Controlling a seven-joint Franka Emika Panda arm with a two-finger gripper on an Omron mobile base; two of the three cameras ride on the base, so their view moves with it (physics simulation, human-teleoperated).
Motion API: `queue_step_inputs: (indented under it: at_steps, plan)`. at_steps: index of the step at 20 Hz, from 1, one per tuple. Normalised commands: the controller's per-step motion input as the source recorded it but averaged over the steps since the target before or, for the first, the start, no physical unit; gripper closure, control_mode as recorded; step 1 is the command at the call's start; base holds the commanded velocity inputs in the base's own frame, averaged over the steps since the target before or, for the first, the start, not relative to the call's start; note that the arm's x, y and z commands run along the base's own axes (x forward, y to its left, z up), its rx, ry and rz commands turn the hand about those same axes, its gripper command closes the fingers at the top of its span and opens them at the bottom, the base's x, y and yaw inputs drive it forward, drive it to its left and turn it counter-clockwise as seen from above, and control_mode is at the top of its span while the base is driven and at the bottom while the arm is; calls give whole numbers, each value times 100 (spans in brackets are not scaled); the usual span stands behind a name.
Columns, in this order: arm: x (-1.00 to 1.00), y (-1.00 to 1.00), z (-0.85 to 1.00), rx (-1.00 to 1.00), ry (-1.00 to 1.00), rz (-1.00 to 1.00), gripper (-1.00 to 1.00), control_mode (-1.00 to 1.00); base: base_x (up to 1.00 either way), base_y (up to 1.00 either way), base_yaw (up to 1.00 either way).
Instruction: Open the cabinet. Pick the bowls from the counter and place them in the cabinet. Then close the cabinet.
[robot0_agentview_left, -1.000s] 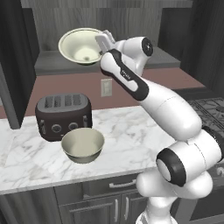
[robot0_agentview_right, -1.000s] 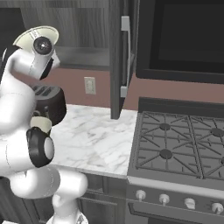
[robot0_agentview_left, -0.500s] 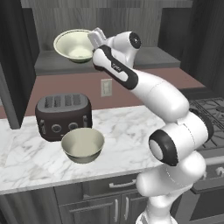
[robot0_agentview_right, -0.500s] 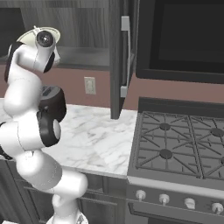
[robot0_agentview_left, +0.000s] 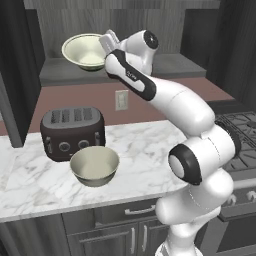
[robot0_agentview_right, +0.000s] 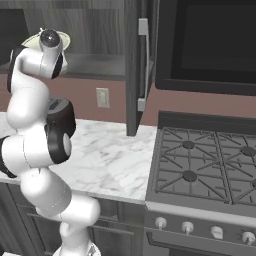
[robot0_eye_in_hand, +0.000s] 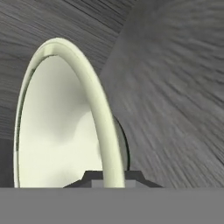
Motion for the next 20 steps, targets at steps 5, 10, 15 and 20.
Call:
queue_step_inputs:
  at_steps: [5,10,15,20]
  plan:
    - [20,81,-26,-5,0,0,100,-100,0,0,0]
    - [29,100,-18,-9,0,0,100,-100,0,0,0]
    - [44,92,-11,-5,0,0,100,-100,0,0,0]
    - [30,40,-21,-1,5,0,-100,-100,0,0,0]
